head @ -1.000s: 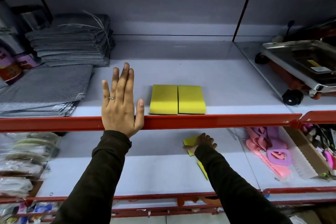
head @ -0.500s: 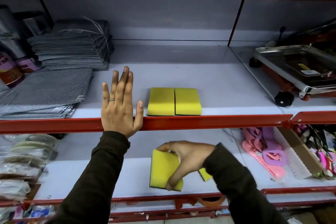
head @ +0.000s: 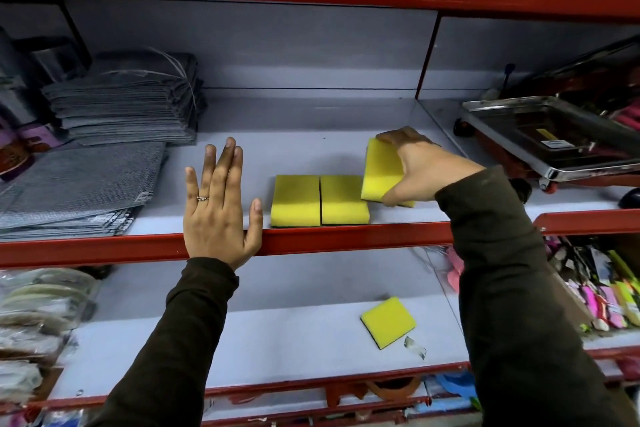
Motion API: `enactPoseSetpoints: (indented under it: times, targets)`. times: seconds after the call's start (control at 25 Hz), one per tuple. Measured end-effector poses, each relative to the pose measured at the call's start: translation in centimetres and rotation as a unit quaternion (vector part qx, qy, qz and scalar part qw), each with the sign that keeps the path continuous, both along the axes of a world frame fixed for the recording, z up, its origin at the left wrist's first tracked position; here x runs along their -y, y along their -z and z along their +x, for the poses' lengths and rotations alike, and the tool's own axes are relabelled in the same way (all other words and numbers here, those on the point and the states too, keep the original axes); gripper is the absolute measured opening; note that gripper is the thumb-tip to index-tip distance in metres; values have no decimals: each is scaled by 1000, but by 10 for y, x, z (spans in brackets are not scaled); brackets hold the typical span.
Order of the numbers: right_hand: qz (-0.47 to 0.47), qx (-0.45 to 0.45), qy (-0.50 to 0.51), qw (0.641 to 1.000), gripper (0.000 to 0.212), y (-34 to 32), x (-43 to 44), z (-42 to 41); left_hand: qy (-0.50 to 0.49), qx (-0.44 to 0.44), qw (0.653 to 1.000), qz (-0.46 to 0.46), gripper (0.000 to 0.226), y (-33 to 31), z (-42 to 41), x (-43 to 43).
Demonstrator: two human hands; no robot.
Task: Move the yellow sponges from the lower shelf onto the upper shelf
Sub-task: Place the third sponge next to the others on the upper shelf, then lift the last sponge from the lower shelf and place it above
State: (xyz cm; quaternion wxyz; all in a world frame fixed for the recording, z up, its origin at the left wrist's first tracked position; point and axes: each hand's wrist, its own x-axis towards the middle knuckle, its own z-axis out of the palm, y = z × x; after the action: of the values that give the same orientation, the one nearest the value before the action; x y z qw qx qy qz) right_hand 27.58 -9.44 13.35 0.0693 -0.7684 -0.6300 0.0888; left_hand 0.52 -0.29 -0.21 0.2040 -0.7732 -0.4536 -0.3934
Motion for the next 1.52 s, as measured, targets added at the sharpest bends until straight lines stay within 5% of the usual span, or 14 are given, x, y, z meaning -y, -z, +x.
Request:
enactPoseSetpoints:
  times: [0.32,0.56,0.72,0.84,1.0,1.12,1.36,1.52]
  targets:
    - [-143,-22,29,989,101,27,-12,14,0,-4,1000,-2,74,-1,0,0]
    - [12,-130,3,991,65,10,53,-2,0,-8,1000,-5,74,0,0,-1]
    - [-187,-175,31,966,42,61,74,-13,2,-7,1000,-5,76,0,0,-1]
    - [-315,-106,87,939,69,150,52,-7,6,-5,1000,-6,76,0,0,-1]
    - [-280,-104,272,915,129,260,51,-9,3,-10,1000,-4,75,1,0,-1]
    - [-259,-106,304,911,124,287,59,-18,0,-12,1000,-6,75,1,0,-1]
    - [-353,-59,97,929,66,175,59,-39,7,-2,1000,-4,76,1,1,-1]
    - [-225,-43,12,973,77,39,91,-56,11,2,1000,-4,75,0,1,0]
